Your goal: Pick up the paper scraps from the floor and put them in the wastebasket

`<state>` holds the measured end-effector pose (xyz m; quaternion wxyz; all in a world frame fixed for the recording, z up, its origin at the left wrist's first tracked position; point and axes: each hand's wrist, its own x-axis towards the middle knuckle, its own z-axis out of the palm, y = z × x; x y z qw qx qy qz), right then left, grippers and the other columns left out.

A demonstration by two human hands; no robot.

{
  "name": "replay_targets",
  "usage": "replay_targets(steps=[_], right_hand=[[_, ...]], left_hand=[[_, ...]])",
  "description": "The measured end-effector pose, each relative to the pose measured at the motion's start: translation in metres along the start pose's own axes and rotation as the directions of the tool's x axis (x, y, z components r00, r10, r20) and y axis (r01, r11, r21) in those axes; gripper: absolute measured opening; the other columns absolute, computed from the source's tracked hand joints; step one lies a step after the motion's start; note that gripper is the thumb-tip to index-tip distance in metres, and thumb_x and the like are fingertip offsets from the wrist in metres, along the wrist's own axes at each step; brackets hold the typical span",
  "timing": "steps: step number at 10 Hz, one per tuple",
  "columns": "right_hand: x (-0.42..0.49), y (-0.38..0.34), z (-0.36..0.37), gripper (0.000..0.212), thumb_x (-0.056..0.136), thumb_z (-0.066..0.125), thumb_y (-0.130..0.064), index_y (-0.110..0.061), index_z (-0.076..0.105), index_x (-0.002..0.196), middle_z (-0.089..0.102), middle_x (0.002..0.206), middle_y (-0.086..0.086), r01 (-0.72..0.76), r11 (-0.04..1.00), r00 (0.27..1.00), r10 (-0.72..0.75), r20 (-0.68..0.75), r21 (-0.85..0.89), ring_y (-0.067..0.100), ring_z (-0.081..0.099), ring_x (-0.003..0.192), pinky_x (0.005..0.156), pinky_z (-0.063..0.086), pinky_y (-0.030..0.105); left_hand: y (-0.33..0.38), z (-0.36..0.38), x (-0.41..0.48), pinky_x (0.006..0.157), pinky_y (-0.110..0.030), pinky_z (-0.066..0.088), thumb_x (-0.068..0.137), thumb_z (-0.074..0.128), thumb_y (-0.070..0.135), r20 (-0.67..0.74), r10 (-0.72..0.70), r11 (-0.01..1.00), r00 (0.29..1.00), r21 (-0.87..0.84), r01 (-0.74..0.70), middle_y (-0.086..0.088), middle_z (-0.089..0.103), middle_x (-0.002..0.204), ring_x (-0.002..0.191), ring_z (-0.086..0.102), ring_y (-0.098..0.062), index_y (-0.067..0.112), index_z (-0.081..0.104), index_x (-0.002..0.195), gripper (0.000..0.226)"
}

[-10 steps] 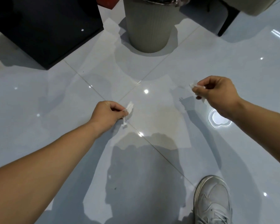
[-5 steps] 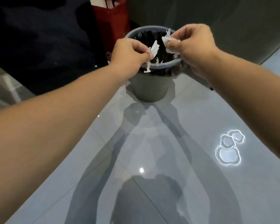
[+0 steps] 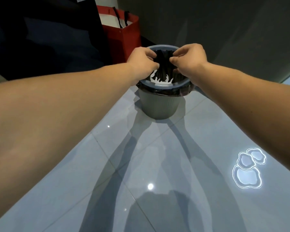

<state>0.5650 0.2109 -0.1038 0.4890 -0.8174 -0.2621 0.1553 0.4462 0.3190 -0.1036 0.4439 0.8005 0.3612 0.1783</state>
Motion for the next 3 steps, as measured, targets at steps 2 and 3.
replay_targets(steps=[2, 3], right_hand=[[-0.061, 0.01, 0.001, 0.006, 0.088, 0.069, -0.026, -0.022, 0.073, 0.088, 0.072, 0.083, -0.002, 0.061, 0.998, 0.998, -0.061, 0.002, -0.01, 0.016, 0.071, 0.078, 0.064, 0.059, 0.03], [-0.099, 0.025, 0.006, 0.011, 0.089, 0.068, -0.027, -0.017, 0.072, 0.092, 0.071, 0.08, 0.0, 0.081, 0.997, 0.995, -0.08, 0.065, -0.016, 0.02, 0.071, 0.077, 0.065, 0.062, 0.034]], left_hand=[[-0.028, -0.01, -0.057, 0.068, -0.028, 0.064, 0.084, 0.076, 0.022, -0.02, 0.003, 0.974, 1.0, -0.225, -0.007, -0.005, 0.07, 0.093, 0.084, 0.072, -0.016, 0.008, 0.066, 0.108, 0.03], [-0.056, -0.008, -0.088, 0.067, -0.03, 0.063, 0.083, 0.077, 0.031, 0.064, -0.01, 0.982, 0.998, -0.187, 0.022, -0.01, 0.071, 0.091, 0.081, 0.071, -0.017, 0.008, 0.068, 0.105, 0.033]])
